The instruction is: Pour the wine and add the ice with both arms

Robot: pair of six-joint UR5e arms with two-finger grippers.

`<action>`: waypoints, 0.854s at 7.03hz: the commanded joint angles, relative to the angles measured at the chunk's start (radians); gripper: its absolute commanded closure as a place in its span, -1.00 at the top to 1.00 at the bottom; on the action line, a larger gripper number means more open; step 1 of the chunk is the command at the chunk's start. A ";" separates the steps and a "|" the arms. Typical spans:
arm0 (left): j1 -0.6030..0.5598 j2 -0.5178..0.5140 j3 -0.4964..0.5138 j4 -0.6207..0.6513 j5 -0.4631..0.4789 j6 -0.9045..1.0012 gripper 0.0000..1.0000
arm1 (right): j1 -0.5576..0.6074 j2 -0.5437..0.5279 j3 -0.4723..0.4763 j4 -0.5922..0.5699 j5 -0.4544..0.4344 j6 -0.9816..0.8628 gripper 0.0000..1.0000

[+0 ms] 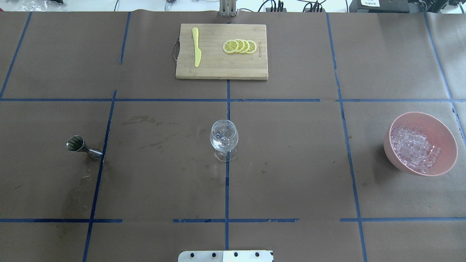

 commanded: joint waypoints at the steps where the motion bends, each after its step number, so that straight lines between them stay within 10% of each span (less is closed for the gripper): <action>1: 0.000 0.001 -0.014 -0.002 0.001 0.012 1.00 | 0.000 0.000 -0.002 0.000 -0.001 0.000 1.00; 6: 0.000 -0.002 -0.017 -0.093 0.000 0.008 1.00 | 0.000 0.003 0.035 0.047 0.002 0.012 1.00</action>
